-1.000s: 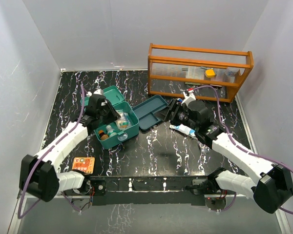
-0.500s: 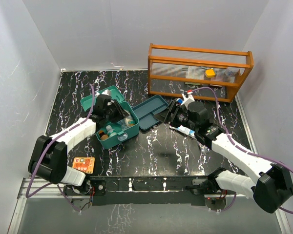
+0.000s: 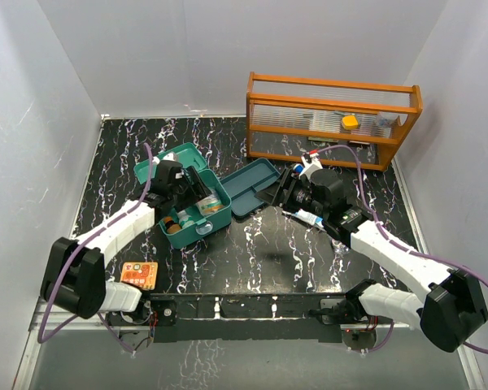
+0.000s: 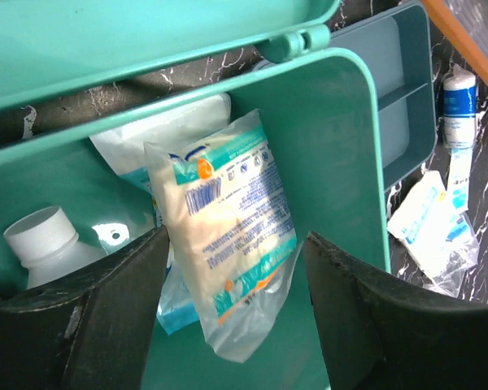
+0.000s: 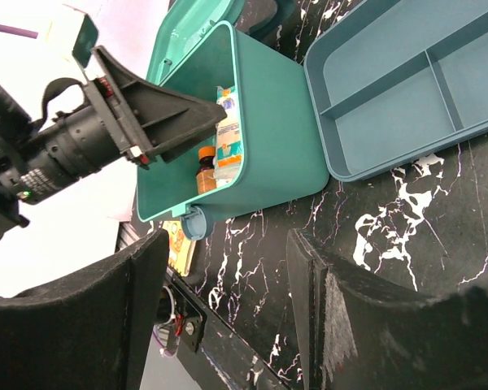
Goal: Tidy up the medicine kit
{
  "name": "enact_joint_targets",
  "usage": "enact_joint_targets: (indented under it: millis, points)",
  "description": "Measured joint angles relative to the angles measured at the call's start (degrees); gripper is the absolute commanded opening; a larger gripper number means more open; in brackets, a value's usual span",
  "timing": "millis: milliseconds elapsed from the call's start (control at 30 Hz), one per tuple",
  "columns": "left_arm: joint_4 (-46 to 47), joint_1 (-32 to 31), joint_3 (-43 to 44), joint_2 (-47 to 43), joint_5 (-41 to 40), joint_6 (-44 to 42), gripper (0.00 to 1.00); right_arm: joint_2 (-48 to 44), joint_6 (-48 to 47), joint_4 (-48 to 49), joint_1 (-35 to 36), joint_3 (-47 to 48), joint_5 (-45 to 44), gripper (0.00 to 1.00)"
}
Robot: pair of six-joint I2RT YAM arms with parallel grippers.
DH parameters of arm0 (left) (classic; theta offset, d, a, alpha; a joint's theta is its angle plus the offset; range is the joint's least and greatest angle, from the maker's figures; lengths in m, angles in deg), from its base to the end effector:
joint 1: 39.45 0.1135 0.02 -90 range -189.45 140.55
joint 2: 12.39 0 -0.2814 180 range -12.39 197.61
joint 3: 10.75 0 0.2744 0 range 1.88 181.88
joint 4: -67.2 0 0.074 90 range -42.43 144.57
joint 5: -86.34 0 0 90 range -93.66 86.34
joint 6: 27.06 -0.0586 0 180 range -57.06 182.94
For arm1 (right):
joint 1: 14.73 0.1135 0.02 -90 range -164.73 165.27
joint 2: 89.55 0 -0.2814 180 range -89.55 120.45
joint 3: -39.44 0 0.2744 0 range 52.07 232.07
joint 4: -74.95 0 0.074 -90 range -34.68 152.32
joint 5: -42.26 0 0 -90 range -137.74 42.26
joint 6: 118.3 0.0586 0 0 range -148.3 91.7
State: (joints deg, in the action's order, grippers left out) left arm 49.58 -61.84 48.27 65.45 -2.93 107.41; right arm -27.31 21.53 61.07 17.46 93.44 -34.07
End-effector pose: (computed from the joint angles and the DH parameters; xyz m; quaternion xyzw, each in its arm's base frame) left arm 0.3022 -0.1253 0.2213 -0.1681 0.8768 -0.2530 0.3729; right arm 0.2311 0.1618 0.2739 0.0606 0.8242 0.4383 0.3535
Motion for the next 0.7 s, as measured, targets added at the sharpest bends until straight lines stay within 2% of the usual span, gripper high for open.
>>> enact_joint_targets:
  millis: [133, 267, 433, 500, 700]
  points:
    - [-2.29, 0.00, 0.00, -2.82, -0.20, -0.44, 0.67, 0.13, -1.25, 0.02, 0.00, 0.09, -0.04, 0.58]
    - [-4.92, 0.00, 0.00, -3.82, -0.83, -0.98, 0.52, 0.15, -2.01, 0.17, 0.00, 0.11, -0.04, 0.58]
    - [-6.19, 0.00, 0.00, -4.81, -0.81, -2.14, 0.42, 0.39, -2.45, 0.20, -0.07, 0.11, -0.02, 0.58]
    - [-5.57, 0.00, 0.00, -4.85, -0.31, -2.62, 0.45, 0.66, -2.58, 0.20, -0.07, 0.11, 0.00, 0.58]
    - [-5.35, 0.00, -0.02, -3.50, -0.22, -2.97, 0.66, 0.83, -2.82, 0.15, -0.09, 0.11, -0.02, 0.58]
